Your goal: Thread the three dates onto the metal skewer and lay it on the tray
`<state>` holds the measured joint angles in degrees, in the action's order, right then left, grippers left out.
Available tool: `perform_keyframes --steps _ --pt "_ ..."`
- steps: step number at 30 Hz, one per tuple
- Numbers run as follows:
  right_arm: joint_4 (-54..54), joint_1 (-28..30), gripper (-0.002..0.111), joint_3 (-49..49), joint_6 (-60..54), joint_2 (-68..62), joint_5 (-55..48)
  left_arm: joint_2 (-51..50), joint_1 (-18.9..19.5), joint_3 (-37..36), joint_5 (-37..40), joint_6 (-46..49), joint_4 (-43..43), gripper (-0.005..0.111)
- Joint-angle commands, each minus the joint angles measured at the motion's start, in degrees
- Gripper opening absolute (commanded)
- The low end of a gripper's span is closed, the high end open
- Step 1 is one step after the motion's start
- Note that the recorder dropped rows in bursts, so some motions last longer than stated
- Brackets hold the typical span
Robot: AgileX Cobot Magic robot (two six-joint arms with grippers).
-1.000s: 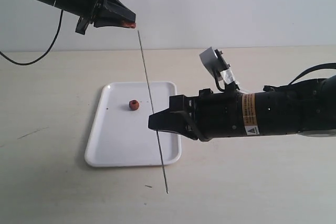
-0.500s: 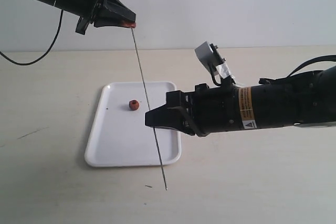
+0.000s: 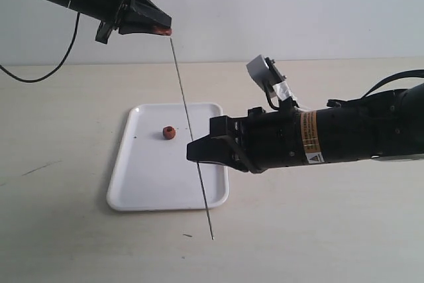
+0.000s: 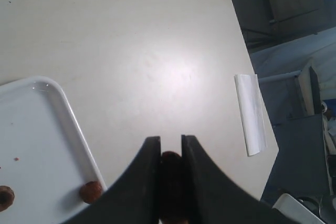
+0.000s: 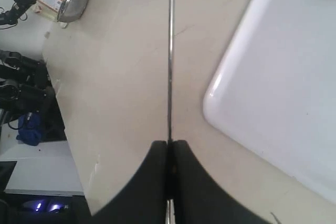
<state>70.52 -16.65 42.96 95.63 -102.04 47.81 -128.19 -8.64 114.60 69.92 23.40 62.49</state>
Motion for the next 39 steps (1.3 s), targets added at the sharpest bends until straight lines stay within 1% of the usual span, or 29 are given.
perform_keyframes --steps 1,8,20,27,39 --pt "-0.5 0.3 0.0 0.4 -1.1 -0.1 -0.8 0.5 -0.6 0.0 0.0 0.0 0.3 0.0" --pt "-0.5 0.3 0.0 0.4 -1.4 -0.1 -0.5 0.5 -1.9 0.0 0.0 0.1 -0.2 0.0" --pt "0.7 0.3 0.0 0.4 -1.2 -0.1 1.0 0.5 -2.0 0.0 0.0 0.4 -1.1 0.0" --pt "0.5 0.3 0.0 0.4 -1.2 -0.1 1.0 0.5 -2.0 0.0 0.0 0.4 -4.9 0.0" --pt "1.1 0.3 0.0 0.4 -1.2 -0.1 1.0 0.5 -1.8 0.0 0.0 0.4 -4.9 0.0"
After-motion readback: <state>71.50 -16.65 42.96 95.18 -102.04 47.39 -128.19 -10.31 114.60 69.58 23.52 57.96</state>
